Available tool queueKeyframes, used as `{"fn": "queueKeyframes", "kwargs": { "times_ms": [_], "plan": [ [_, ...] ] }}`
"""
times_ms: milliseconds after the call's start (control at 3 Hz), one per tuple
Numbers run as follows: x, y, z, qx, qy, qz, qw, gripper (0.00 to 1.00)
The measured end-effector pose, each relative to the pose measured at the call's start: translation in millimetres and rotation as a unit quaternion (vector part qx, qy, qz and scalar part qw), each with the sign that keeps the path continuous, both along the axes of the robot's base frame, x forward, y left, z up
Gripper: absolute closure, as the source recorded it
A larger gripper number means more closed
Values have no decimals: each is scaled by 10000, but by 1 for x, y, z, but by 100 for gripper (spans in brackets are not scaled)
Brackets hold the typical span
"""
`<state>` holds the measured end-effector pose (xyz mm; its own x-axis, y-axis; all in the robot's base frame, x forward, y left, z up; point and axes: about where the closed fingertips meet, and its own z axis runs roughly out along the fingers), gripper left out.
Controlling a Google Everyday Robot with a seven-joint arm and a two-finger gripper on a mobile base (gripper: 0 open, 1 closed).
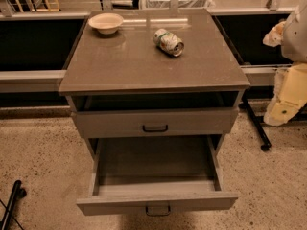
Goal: Close middle drawer
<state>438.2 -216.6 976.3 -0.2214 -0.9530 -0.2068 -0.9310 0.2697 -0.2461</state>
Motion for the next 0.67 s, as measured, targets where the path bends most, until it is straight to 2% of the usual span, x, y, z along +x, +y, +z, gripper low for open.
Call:
{"fn": "queueKeyframes", "kwargs": {
  "times_ms": [333,667],
  "plan": [
    [0,0,0,0,0,0,10000,0],
    [3,5,-29,164,225,-30,9996,0]
  ]
}}
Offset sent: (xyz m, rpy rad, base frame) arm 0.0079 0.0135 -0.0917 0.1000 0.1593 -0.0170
